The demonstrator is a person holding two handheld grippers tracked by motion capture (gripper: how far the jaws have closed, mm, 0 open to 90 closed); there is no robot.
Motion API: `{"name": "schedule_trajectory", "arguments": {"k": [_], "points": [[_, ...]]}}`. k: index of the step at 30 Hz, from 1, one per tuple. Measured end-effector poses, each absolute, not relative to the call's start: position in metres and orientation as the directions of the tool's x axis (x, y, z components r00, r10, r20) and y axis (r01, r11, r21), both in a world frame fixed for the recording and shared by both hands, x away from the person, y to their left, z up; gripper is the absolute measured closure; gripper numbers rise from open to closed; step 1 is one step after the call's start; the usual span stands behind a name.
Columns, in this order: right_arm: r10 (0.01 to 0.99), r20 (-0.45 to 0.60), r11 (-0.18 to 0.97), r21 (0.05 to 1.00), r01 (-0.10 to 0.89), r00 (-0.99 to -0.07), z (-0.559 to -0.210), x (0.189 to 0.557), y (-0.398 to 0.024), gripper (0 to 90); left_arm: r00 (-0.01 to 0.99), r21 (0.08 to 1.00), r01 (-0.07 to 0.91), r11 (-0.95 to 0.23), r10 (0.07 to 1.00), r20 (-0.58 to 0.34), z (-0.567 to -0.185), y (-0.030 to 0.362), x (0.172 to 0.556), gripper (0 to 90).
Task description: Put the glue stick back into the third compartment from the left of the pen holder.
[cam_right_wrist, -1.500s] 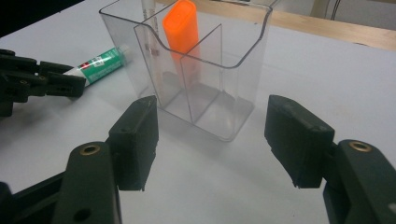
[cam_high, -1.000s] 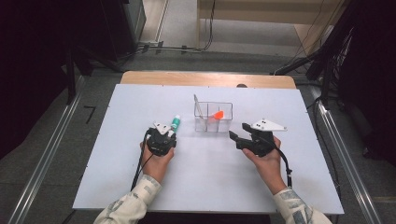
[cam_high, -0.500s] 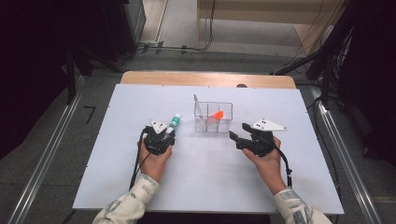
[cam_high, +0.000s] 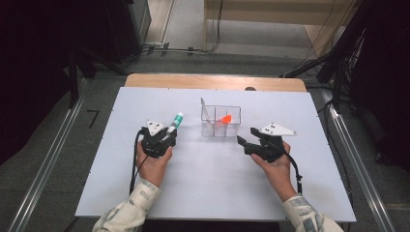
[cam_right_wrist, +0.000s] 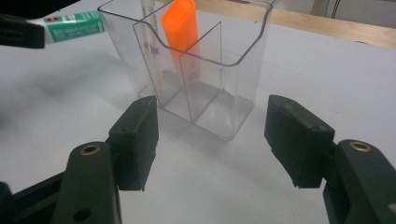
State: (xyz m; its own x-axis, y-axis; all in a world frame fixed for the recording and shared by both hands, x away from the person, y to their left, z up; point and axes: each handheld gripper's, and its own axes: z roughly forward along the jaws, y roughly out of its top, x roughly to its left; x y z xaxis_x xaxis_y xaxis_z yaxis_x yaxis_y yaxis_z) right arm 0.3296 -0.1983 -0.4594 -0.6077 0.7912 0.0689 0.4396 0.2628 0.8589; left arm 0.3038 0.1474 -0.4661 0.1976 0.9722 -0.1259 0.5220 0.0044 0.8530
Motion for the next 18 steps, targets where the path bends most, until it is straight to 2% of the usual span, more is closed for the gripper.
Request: {"name": "schedule_trajectory", "arguments": {"k": [18], "points": [[0.793,0.071,0.260,0.858,0.442,-0.605,-0.460,0.330,-0.198,33.8,0.252,0.882,0.472,0.009,0.957,-0.145,-0.448,0.139,0.290,65.8]]}}
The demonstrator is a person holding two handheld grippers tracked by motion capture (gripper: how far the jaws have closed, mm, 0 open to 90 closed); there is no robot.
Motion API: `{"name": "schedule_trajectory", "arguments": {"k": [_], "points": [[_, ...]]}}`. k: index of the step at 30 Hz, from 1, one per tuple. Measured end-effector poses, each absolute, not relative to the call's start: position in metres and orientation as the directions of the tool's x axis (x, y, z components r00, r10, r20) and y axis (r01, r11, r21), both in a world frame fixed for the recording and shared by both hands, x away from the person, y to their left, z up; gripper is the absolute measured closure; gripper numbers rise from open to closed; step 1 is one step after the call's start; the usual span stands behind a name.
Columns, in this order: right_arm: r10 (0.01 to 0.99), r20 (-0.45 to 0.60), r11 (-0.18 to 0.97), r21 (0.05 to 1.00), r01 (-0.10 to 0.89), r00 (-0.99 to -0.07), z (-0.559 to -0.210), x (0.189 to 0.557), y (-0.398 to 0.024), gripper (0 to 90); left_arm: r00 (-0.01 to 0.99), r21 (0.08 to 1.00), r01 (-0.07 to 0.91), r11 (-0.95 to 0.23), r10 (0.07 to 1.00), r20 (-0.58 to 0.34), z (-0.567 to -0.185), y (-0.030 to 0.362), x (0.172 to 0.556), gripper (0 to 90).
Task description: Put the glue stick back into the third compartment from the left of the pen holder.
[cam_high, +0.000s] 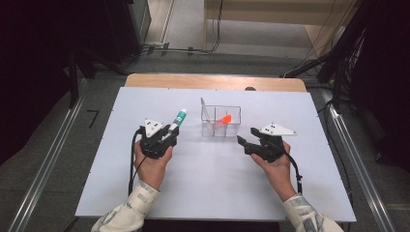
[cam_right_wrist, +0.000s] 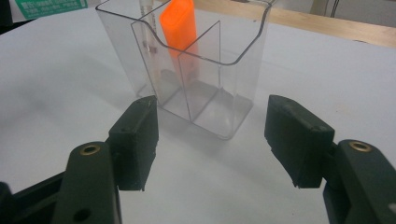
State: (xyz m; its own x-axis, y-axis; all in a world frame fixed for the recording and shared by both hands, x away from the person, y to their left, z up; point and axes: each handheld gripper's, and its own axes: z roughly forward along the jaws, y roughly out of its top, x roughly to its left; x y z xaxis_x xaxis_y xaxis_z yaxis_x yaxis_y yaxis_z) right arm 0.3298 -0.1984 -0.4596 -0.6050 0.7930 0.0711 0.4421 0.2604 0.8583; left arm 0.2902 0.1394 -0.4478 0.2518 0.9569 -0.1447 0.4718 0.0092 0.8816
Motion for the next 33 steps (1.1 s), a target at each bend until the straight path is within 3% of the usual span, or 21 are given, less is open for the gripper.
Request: {"name": "schedule_trajectory", "arguments": {"k": [33], "points": [[0.812,0.059,0.261,0.854,0.451,-0.581,-0.461,0.329,-0.216,33.5,0.368,0.908,0.418,-0.016,0.917,-0.153,-0.429,0.097,0.283,65.8]]}}
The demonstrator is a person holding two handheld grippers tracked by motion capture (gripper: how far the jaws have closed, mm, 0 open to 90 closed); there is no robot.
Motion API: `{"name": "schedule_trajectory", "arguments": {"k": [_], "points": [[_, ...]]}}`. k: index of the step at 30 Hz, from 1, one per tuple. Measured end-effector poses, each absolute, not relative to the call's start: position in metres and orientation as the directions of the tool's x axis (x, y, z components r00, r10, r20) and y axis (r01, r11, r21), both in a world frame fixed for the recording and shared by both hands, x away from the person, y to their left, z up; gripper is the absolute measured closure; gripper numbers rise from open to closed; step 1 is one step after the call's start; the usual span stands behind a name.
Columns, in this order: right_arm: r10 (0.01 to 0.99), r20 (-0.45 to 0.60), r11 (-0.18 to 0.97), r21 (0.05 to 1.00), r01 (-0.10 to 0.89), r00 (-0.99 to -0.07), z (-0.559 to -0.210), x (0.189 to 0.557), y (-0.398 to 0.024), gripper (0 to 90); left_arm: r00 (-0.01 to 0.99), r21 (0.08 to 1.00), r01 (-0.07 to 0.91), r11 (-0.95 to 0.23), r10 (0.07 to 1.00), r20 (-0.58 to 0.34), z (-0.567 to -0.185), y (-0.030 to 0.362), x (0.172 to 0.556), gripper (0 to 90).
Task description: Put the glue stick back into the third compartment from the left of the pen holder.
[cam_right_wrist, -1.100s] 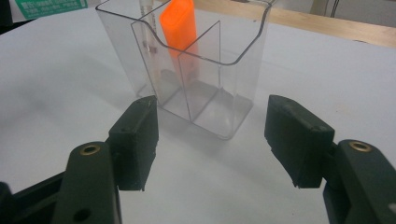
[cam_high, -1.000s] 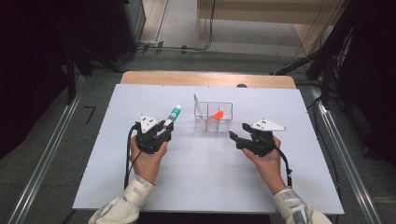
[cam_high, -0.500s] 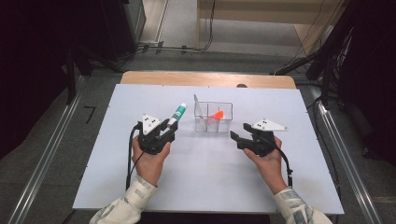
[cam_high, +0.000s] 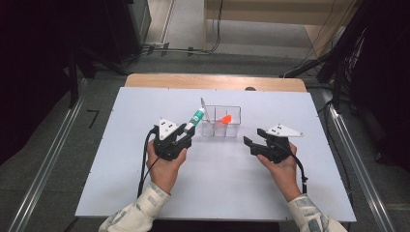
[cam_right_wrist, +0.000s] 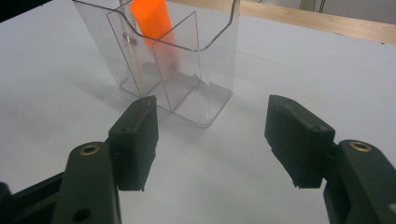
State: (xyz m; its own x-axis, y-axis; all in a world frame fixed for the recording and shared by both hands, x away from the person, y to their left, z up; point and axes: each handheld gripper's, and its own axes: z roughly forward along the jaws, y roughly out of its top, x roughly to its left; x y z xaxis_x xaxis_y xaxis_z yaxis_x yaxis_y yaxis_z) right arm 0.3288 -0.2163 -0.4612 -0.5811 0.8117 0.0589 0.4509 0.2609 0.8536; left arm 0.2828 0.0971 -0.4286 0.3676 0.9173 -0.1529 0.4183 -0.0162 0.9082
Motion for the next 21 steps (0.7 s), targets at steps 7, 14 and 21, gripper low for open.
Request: {"name": "schedule_trajectory", "arguments": {"k": [7,14,21], "points": [[0.819,0.062,0.254,0.853,0.456,-0.571,-0.462,0.328,-0.224,33.5,0.414,0.912,0.409,-0.035,0.898,-0.151,-0.424,0.073,0.285,65.8],[0.826,0.066,0.245,0.853,0.462,-0.559,-0.461,0.327,-0.231,33.5,0.440,0.915,0.400,-0.045,0.886,-0.149,-0.419,0.055,0.289,65.8],[0.827,0.070,0.238,0.855,0.461,-0.558,-0.460,0.328,-0.233,33.5,0.465,0.916,0.395,-0.068,0.875,-0.136,-0.416,0.037,0.293,65.8]]}}
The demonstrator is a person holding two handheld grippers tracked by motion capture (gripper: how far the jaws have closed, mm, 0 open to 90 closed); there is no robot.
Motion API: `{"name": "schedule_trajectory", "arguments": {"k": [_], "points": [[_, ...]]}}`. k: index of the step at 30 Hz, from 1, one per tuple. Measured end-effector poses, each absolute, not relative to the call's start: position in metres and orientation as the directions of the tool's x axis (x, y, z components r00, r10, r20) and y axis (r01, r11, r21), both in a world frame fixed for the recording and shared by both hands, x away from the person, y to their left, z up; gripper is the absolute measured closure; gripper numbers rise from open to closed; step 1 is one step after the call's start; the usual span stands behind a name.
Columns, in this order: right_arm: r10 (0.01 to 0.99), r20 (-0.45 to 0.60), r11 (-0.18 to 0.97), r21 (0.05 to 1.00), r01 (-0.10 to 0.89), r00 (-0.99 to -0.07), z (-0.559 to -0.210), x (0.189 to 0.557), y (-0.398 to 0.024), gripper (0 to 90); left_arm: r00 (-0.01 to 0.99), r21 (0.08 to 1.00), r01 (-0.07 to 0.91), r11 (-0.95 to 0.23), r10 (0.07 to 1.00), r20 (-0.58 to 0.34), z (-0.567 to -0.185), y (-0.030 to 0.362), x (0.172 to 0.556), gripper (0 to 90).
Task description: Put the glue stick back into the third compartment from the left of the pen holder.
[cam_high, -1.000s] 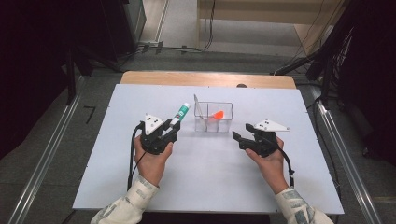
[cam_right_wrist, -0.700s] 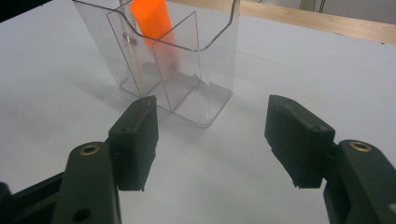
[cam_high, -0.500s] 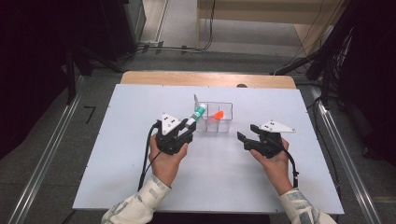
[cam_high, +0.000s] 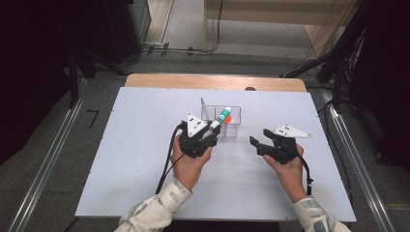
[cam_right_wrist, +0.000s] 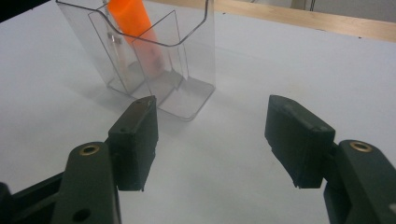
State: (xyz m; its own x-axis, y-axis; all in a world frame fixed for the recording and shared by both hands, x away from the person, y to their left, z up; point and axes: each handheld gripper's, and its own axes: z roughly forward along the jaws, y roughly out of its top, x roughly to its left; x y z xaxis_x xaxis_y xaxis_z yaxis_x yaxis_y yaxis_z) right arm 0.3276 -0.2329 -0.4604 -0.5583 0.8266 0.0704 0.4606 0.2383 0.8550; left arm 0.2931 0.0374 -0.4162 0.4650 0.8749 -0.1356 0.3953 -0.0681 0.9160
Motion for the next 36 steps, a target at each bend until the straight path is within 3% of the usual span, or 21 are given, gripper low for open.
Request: {"name": "schedule_trajectory", "arguments": {"k": [19,36], "points": [[0.831,0.073,0.232,0.855,0.464,-0.551,-0.460,0.328,-0.238,33.5,0.489,0.910,0.397,-0.117,0.867,-0.101,-0.424,0.004,0.298,65.8],[0.830,0.076,0.229,0.856,0.463,-0.552,-0.460,0.328,-0.239,33.4,0.479,0.905,0.403,-0.137,0.874,-0.081,-0.430,0.001,0.301,65.8]]}}
